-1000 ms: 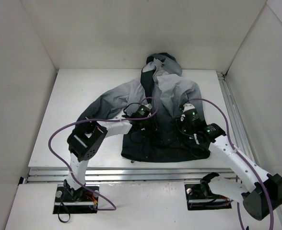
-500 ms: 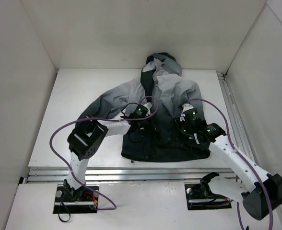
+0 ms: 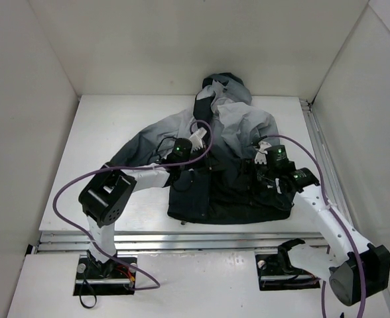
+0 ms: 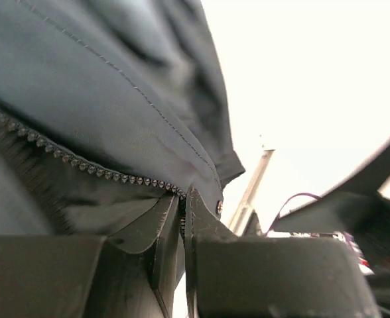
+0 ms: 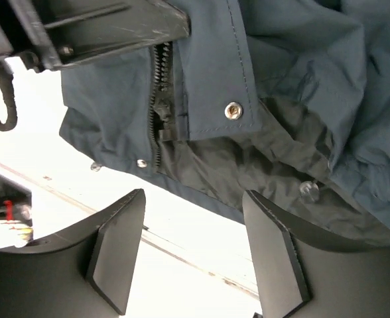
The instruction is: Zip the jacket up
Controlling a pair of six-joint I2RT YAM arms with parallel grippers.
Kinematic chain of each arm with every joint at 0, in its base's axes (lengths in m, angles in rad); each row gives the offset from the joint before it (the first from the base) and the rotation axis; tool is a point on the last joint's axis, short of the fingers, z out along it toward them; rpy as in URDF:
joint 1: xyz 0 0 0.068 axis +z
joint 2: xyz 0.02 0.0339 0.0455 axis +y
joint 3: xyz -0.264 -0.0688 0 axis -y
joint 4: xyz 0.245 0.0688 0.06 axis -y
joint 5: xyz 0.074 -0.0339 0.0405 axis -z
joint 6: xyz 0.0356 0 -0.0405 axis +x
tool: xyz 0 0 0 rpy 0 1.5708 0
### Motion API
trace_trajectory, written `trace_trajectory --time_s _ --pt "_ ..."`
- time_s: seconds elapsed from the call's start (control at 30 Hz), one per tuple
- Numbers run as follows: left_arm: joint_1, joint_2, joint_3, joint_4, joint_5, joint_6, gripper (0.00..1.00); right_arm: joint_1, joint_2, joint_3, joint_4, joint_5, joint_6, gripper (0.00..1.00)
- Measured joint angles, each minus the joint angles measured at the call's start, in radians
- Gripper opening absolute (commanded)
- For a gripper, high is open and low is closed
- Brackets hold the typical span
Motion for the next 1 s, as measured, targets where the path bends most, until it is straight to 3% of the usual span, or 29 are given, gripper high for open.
trace_trajectory --time_s 0.43,1.0 --pt "0.042 -0.039 0.0 0.158 0.149 0.008 0.0 -0.152 0.002 -0.085 0.174 -0.303 0.02 0.68" --pt "0.043 -0.056 0.003 0.151 0.244 0.095 0.0 -0.211 0.008 -0.187 0.386 -0.452 0.105 0.72"
